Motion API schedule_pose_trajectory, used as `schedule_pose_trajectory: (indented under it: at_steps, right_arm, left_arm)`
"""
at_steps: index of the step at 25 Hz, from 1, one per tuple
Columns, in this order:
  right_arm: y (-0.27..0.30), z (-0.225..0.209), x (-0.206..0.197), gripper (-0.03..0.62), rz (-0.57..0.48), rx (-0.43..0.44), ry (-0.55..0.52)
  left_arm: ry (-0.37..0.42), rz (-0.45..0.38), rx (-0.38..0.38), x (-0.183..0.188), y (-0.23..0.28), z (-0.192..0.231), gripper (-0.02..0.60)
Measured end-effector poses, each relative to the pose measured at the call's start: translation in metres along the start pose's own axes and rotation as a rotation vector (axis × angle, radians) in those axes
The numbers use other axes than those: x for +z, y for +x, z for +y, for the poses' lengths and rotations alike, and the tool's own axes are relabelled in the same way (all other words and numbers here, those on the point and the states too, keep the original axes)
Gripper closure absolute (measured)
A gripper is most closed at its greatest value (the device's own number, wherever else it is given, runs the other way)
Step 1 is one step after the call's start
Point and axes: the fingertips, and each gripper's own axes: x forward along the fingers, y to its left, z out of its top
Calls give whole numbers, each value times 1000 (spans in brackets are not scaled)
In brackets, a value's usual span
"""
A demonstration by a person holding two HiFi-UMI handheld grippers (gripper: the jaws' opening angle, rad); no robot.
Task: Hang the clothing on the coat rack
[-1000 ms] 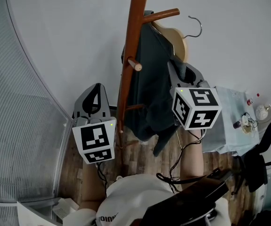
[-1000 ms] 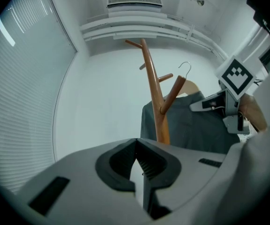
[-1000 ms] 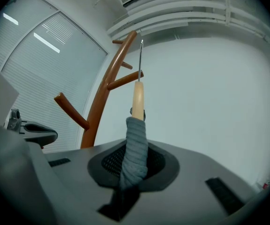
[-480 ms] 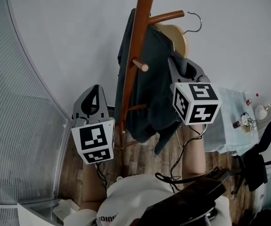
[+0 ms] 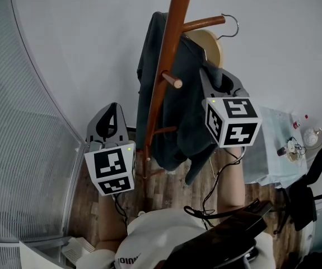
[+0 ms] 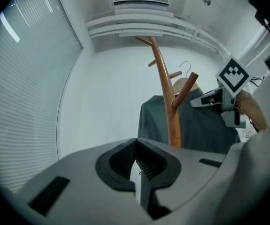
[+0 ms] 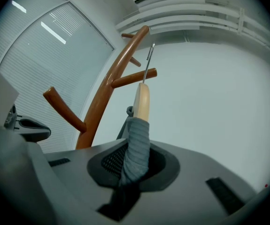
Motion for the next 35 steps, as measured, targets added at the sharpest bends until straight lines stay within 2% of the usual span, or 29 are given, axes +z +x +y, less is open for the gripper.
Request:
schedule_pose_trajectory:
  at_steps: [11,35]
  right_arm:
    - [11,13,0,533,16,4,-42]
    - [18,9,-12,525,46,33,-74]
  left_arm:
    - [-12,20,24,-11,0,19,568]
    - [-8,41,47,-11,3,13,568]
